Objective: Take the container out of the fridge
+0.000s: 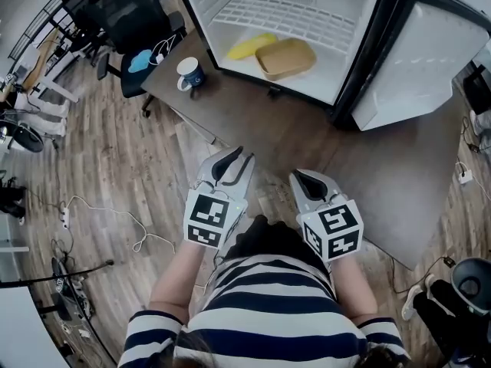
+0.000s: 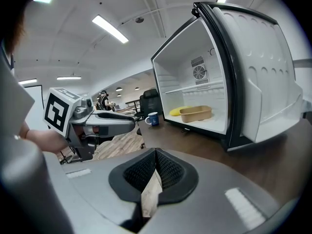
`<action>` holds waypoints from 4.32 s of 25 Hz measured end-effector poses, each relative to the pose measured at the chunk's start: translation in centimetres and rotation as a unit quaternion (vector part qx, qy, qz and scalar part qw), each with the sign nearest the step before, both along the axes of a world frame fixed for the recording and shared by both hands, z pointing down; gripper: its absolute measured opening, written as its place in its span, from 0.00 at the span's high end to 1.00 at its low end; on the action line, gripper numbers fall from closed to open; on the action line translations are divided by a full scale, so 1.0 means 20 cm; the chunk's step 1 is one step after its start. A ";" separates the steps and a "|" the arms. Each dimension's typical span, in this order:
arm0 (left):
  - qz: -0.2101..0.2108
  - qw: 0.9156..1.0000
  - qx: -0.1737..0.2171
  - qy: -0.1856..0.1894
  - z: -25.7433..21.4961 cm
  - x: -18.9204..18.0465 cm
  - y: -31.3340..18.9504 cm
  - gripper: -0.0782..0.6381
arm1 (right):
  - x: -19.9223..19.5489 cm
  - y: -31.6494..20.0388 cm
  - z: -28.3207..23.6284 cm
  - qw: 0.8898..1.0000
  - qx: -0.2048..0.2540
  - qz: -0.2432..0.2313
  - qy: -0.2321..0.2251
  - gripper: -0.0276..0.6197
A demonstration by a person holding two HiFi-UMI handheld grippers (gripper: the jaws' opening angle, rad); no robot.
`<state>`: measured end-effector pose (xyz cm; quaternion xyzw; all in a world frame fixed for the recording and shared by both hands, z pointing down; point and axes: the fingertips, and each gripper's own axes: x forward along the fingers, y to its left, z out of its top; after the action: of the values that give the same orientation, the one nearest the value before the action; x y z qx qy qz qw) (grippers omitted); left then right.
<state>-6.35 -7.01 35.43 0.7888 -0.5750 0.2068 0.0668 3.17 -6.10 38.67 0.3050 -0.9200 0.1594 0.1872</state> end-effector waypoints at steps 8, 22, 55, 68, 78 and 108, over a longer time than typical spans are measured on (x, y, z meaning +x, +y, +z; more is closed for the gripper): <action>0.055 0.997 -0.002 -0.054 0.03 0.03 -0.17 0.89 | 0.02 -0.11 -0.01 0.999 0.003 0.031 -0.006 0.97; 0.176 0.975 -0.022 -0.136 0.14 -0.18 -0.70 0.89 | -0.14 -0.46 0.11 0.991 -0.038 0.129 0.012 0.97; 0.435 0.820 -0.005 -0.371 0.44 -0.17 -1.30 0.89 | -0.45 -0.77 0.43 0.974 -0.106 0.200 -0.002 0.97; 0.495 0.747 -0.008 -0.444 0.51 -0.16 -1.32 0.89 | -0.46 -0.76 0.46 0.968 -0.110 0.223 -0.015 0.97; 0.520 0.721 -0.003 -0.458 0.50 -0.14 -1.29 0.89 | -0.45 -0.73 0.44 0.967 -0.106 0.229 -0.016 0.97; 0.520 0.736 -0.039 -0.431 0.35 -0.05 -0.91 0.89 | -0.21 -0.52 0.20 0.977 -0.080 0.197 -0.003 0.97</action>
<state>-7.36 -25.18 42.52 0.7880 -0.0337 0.5495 -0.2757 -1.00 -16.57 42.65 0.4638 -0.8268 0.2668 0.1735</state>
